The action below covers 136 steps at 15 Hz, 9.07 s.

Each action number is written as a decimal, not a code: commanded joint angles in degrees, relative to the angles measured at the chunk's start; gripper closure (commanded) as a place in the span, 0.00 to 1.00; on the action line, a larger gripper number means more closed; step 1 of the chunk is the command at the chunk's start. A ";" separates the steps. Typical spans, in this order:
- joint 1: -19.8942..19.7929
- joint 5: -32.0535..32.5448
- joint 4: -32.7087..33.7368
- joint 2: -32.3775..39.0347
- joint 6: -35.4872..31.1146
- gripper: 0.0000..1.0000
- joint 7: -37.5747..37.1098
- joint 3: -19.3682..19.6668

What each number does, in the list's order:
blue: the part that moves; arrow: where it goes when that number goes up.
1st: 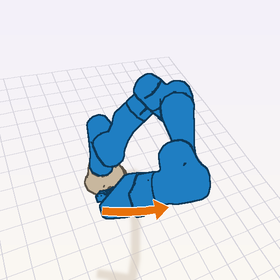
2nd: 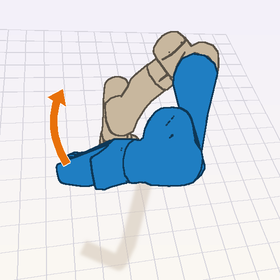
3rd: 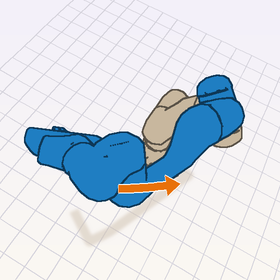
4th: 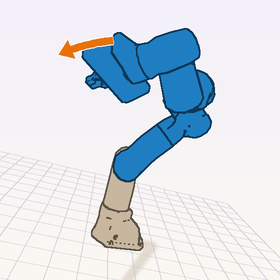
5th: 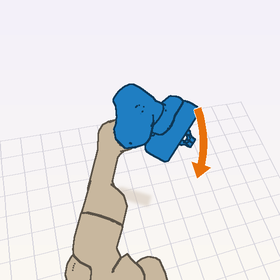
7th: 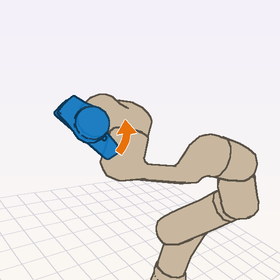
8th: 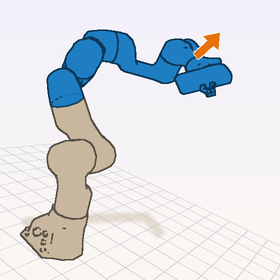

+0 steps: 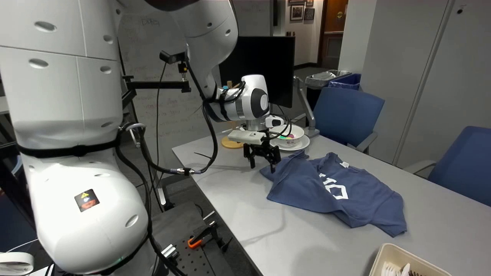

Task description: Fold up the blue T Shirt on the table.

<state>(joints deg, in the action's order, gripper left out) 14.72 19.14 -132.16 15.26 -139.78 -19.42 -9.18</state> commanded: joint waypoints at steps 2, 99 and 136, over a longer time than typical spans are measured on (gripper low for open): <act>-0.20 0.27 -6.20 -3.98 -4.68 0.00 -1.23 2.15; -2.30 36.08 38.55 18.92 22.93 0.97 -36.29 14.99; 4.74 11.20 27.07 16.11 15.19 0.00 -31.79 3.87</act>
<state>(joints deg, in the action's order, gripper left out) 17.41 31.74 -105.12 31.49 -124.23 -52.03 -7.56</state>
